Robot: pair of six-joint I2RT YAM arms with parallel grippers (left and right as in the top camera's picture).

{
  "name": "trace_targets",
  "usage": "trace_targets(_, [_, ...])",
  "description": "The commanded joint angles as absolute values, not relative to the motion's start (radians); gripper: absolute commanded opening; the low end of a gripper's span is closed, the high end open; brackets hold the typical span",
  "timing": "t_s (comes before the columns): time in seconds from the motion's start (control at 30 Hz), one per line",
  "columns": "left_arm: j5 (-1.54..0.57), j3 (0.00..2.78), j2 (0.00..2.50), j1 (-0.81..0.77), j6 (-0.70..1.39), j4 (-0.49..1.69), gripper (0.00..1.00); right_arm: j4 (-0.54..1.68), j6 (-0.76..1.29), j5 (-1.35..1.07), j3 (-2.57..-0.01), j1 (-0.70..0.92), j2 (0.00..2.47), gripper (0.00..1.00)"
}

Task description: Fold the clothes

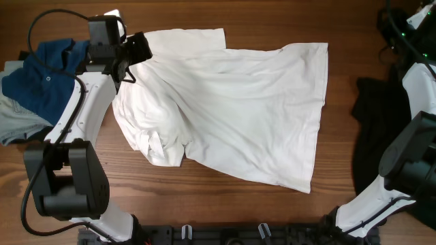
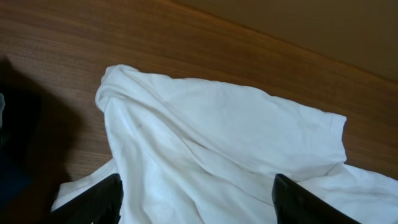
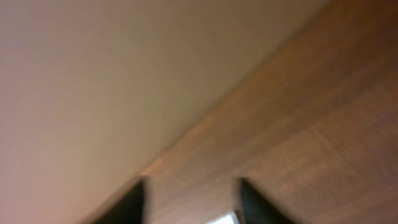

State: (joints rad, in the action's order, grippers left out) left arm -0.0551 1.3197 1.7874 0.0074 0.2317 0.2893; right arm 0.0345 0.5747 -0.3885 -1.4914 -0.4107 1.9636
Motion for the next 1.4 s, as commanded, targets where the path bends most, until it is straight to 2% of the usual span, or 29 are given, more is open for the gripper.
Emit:
trace_targets(0.0, [-0.074,1.324,1.767,0.004,0.24,0.314,0.8,0.136,0.47,-0.469,-1.495,-0.418,1.966,0.78])
trace_targets(0.13, [-0.15,1.324,1.767,0.002,0.239,0.392,0.82,0.459,0.335,-0.478,-1.489,-0.389,1.967,0.77])
trace_targets(0.37, [-0.171,1.324,1.761,0.002,0.239,0.542,0.88,0.673,0.314,-0.338,-1.439,-0.319,1.977,0.73])
trace_targets(0.57, [-0.213,1.324,1.732,0.002,0.161,0.648,0.88,0.462,0.23,-0.29,-1.384,-0.29,2.031,0.71])
trace_targets(0.77, [-0.229,1.324,1.673,0.002,0.153,0.682,0.88,0.24,0.278,-0.319,-1.384,-0.272,2.164,0.66])
trace_targets(0.97, [-0.247,1.324,1.637,0.002,0.154,0.697,0.89,0.13,0.299,-0.421,-1.385,-0.241,2.26,0.63])
trace_targets(1.17, [-0.247,1.324,1.636,0.002,0.154,0.714,0.89,0.091,0.296,-0.435,-1.384,-0.176,2.3,0.48])
trace_targets(1.23, [-0.247,1.324,1.636,0.002,0.154,0.714,0.89,0.068,0.303,-0.395,-1.384,-0.16,2.301,0.35])
trace_targets(1.3, [-0.247,1.324,1.636,0.002,0.154,0.715,0.89,0.039,0.372,-0.326,-1.388,-0.157,2.3,0.06])
trace_targets(1.37, [-0.248,1.324,1.636,0.002,0.154,0.716,0.9,-0.011,0.441,-0.31,-1.39,-0.165,2.3,0.04])
